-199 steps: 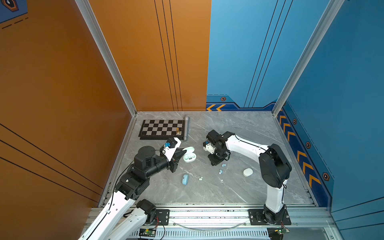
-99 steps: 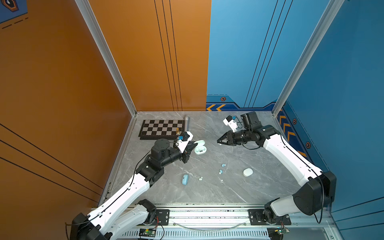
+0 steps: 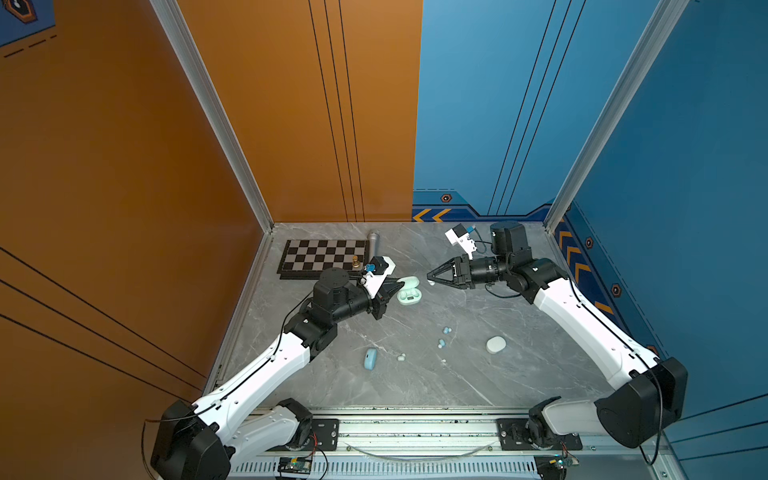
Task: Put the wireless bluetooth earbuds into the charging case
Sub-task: 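Carry the earbud over the case while left gripper raises the open case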
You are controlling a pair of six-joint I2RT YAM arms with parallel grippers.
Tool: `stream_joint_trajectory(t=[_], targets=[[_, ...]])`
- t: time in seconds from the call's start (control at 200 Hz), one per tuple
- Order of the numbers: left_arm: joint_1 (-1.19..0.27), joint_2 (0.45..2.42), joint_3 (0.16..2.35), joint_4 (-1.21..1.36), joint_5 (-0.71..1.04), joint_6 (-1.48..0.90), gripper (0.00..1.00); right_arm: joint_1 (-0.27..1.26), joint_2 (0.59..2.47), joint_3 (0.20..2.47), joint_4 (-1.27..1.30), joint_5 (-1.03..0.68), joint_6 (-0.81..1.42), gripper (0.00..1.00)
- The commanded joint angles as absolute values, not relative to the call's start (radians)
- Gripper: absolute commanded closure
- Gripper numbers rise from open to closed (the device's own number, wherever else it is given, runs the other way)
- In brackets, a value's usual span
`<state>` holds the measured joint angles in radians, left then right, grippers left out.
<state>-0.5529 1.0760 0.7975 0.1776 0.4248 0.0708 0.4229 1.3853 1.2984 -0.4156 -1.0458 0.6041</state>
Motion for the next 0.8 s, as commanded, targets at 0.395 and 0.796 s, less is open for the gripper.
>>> stream_joint_trajectory(t=[0.395,0.796], targets=[[-0.557,1.066,0.862,0.172,0.477,0.055,1.00,0.479,1.406,1.320,-0.380,-1.051,0.594,0.81],[-0.560,1.058,0.872,0.160,0.480,0.060,1.00,0.504,1.450,1.347,-0.384,-1.031,0.576,0.81]])
